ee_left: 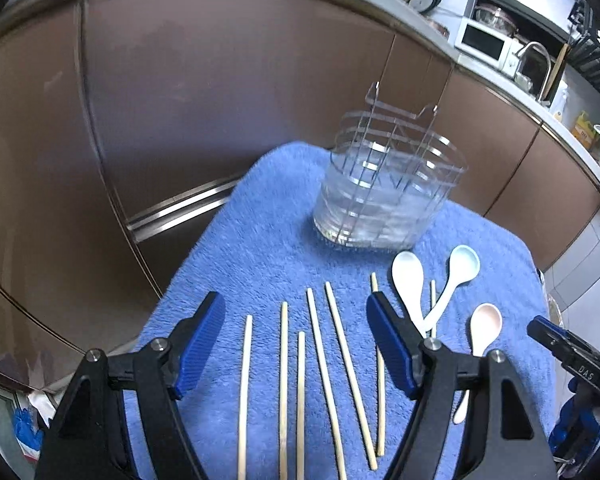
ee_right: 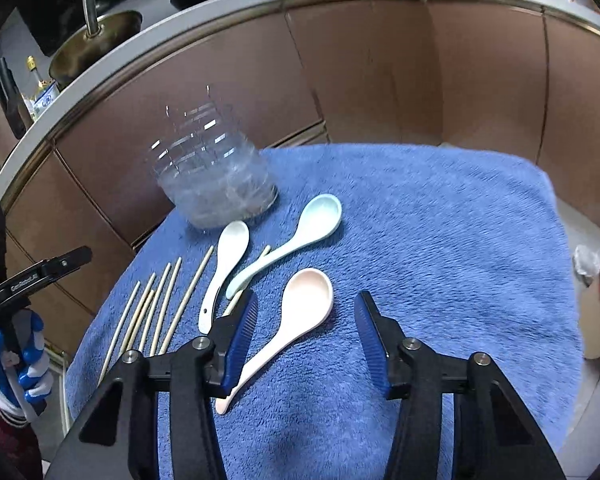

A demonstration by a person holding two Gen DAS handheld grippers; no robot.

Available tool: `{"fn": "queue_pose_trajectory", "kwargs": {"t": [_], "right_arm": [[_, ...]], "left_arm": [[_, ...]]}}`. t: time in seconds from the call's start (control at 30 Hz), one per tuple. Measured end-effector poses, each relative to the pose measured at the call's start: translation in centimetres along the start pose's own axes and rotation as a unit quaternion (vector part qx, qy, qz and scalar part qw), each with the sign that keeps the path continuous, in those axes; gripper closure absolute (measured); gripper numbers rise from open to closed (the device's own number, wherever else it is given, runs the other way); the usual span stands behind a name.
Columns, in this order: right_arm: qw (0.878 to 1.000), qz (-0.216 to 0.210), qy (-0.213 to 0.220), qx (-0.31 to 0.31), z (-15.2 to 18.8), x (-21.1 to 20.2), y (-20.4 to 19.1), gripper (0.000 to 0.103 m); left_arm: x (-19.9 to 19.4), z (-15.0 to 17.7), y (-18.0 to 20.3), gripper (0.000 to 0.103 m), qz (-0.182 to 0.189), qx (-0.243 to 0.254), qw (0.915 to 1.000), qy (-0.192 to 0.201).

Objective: Organize utensils
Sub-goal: 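Grasp a wooden chopstick with the left tool while the right tool grasps the pink-bowled spoon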

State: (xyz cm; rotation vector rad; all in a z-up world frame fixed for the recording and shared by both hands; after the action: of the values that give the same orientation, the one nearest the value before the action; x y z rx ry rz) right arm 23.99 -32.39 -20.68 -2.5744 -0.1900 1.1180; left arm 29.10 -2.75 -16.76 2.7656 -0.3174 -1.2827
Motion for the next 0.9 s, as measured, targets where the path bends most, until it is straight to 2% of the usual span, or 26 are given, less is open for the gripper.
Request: {"fn": "queue_pose_trajectory", "kwargs": {"t": [0.07, 0.2, 0.33, 0.4, 0.63, 0.77, 0.87, 0.9], "right_arm": [[1.000, -0.006, -0.014, -0.001, -0.1, 1.2, 0.1, 0.056], [0.999, -0.018, -0.050, 0.009, -0.4, 3.4, 1.1, 0.063], [0.997, -0.030, -0.072, 0.021, -0.5, 4.4, 1.9, 0.065], [0.995, -0.040, -0.081, 0.028, -0.6, 4.8, 2.1, 0.065], [0.991, -0.063, -0.109, 0.034, -0.9, 5.9, 2.8, 0.068], [0.989, -0.071, -0.124, 0.029, -1.4, 6.9, 2.4, 0.071], [0.988, -0.067, -0.138, 0.020, -1.5, 7.8, 2.1, 0.081], [0.987, -0.066, -0.142, 0.017, -1.5, 8.1, 2.1, 0.085]], "left_arm": [[1.4, -0.3, 0.0, 0.035, 0.005, -0.001, 0.9998, -0.022], [4.4, -1.3, -0.3, 0.054, 0.025, -0.004, 0.9962, -0.083], [6.8, -1.9, -0.6, 0.063, 0.033, -0.009, 0.9907, -0.131], [7.7, -1.7, -0.7, 0.072, 0.028, -0.007, 0.9876, -0.154], [9.8, -1.0, -1.3, 0.078, 0.017, -0.012, 0.9819, -0.188], [11.1, -0.4, -1.1, 0.089, 0.018, -0.011, 0.9776, -0.209], [11.4, -0.4, -1.3, 0.093, 0.011, -0.001, 0.9781, -0.208], [11.3, -0.4, -1.3, 0.098, 0.005, 0.004, 0.9783, -0.207]]}}
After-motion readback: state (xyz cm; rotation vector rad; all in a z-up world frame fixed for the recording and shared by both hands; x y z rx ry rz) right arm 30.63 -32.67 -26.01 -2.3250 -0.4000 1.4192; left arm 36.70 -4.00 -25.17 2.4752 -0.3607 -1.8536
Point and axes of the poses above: each gripper's, at about its wrist camera, not at the fingertips, and x roughly the way its jaws point, y to its right, z to its underside, the point moved 1 cm from there along x, roughly the way its jaws point, and after that the axes turned 3 degrees about x, right-handed, at the moved point
